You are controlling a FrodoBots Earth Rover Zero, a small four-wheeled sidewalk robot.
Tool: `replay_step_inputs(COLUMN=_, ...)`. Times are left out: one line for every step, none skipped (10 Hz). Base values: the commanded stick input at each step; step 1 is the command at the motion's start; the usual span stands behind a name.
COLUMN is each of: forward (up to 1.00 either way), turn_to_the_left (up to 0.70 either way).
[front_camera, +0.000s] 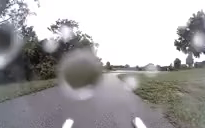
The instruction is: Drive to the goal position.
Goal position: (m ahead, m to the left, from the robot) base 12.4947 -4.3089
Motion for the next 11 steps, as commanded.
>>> replay_step_inputs(forward=0.12, turn_to_the_left=0.0)
replay_step_inputs(forward=0.52, turn_to_the_left=0.0)
replay_step_inputs(forward=0.7, turn_to_the_left=0.0)
replay_step_inputs(forward=0.7, turn_to_the_left=0.0)
replay_step_inputs(forward=0.7, turn_to_the_left=0.0)
replay_step_inputs(forward=0.7, turn_to_the_left=0.0)
replay_step_inputs(forward=0.7, turn_to_the_left=0.0)
replay_step_inputs(forward=0.7, turn_to_the_left=0.0)
replay_step_inputs(forward=0.7, turn_to_the_left=0.0)
replay_step_inputs(forward=0.7, turn_to_the_left=0.0)
replay_step_inputs(forward=0.7, turn_to_the_left=0.0)
